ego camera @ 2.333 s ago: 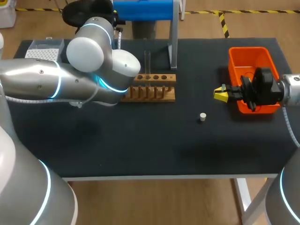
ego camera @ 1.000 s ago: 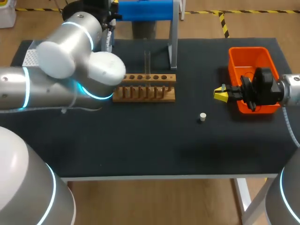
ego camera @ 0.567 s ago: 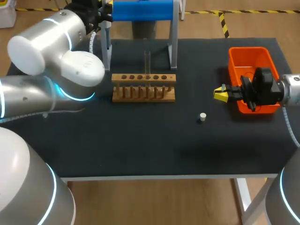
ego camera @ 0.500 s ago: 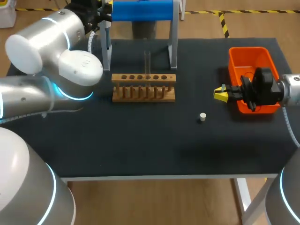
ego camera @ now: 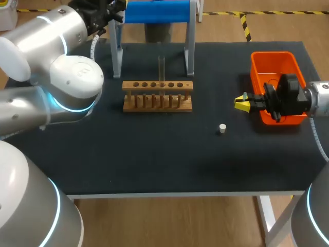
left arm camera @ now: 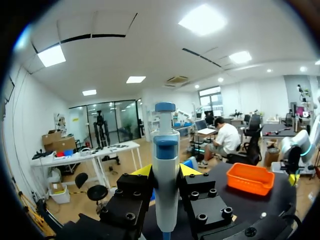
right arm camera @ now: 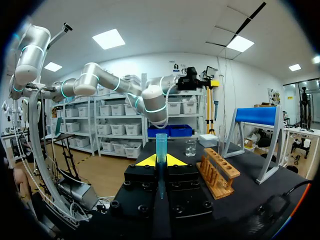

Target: Invert the test tube, pick up the pipette, mount the tip to pipette, aspirate from beaker and dispense into the tube, eject the tip, return the pipette, and cap with the stopper.

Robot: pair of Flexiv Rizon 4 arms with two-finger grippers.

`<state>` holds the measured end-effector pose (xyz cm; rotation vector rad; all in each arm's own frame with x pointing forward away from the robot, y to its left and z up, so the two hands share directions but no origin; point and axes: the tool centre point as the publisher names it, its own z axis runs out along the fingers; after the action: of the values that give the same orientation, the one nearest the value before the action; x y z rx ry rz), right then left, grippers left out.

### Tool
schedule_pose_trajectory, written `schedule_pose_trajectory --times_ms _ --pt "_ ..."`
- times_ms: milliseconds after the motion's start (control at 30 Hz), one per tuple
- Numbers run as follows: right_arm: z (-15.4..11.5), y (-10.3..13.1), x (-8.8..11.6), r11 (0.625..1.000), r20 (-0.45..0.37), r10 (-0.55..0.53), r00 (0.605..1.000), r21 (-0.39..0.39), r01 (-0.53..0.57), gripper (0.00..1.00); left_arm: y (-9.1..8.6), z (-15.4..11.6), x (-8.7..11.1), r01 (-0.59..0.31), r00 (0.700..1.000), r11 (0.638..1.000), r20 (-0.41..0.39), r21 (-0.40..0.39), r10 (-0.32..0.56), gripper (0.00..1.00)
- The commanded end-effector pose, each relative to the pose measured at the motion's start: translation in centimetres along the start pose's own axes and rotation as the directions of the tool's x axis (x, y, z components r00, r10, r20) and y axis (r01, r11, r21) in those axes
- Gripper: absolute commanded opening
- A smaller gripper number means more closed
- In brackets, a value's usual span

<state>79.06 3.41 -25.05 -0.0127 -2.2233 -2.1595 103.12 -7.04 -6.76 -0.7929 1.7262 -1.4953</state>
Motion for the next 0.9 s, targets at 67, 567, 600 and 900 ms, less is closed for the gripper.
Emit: schedule_pose_trajectory --times_ms 67,567,600,900 --pt "0.0 0.0 0.1 1.0 0.001 -0.001 1.0 0.002 0.001 0.0 -1.4 -2.9 1.3 -0.001 0.986 1.0 -0.169 0.011 0.002 0.0" --pt "0.0 0.0 0.1 1.0 0.001 -0.001 1.0 0.002 0.001 0.0 -4.8 -5.4 8.3 0.039 0.864 0.998 -0.503 0.049 -0.009 0.0" --pt "0.0 0.0 0.1 1.0 0.001 -0.001 1.0 0.002 0.001 0.0 -4.9 -5.4 8.8 0.037 0.855 0.998 -0.518 0.044 -0.009 0.0" --pt "0.0 0.0 0.1 1.0 0.001 -0.001 1.0 0.002 0.001 0.0 -5.9 -5.6 12.9 0.107 0.769 0.991 -0.639 0.079 -0.032 0.0"
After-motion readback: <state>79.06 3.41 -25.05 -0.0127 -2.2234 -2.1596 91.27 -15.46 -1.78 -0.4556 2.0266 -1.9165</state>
